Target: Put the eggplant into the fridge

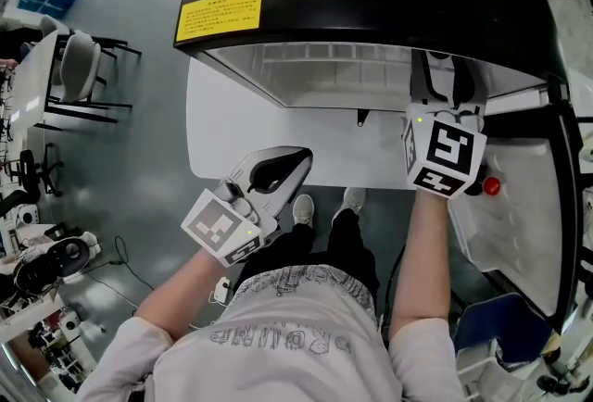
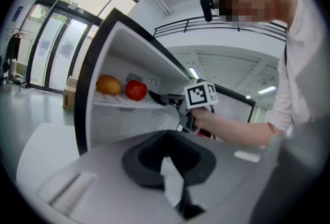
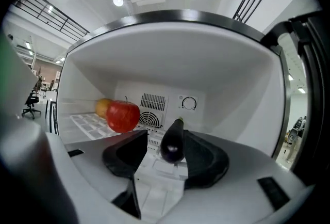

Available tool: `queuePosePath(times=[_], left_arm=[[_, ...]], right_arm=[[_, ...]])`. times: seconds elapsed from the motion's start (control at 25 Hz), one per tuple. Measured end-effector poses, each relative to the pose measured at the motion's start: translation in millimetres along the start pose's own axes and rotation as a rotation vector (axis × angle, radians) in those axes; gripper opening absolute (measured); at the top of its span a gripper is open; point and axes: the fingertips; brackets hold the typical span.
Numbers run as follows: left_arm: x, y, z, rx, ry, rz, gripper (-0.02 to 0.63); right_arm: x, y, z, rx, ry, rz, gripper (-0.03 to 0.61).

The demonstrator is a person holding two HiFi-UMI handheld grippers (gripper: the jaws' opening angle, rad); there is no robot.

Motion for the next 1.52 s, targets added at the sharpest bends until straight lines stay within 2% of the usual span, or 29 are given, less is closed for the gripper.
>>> queuePosePath(times=[0.56,0.72,1.24,1.52], left_arm=[[16,-8,18,0.001,-0.051,-0.031,0.006],[22,-9,25,0.01,-0.067,-0.043,0.006],[38,-11,35,0.03,-0.106,-0.086,0.006],[47,-13,41,0.025,-0.128,-0.102,0.006]], right_arm=[[23,23,43,0.028,-0.042,0.034,0.206],[30,33,60,0.054,-0.056,0.035,0.164],[37,61,113,0.15,-0.054,0.027,0.098],[27,63,135,0.146,-0.047,0.032,0.064]])
Point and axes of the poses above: the fingertips, and each gripper's own axes: z backward along the fingers, y to its left, x out of its top, and after that the axes turned 10 degrees about -z, right-handed
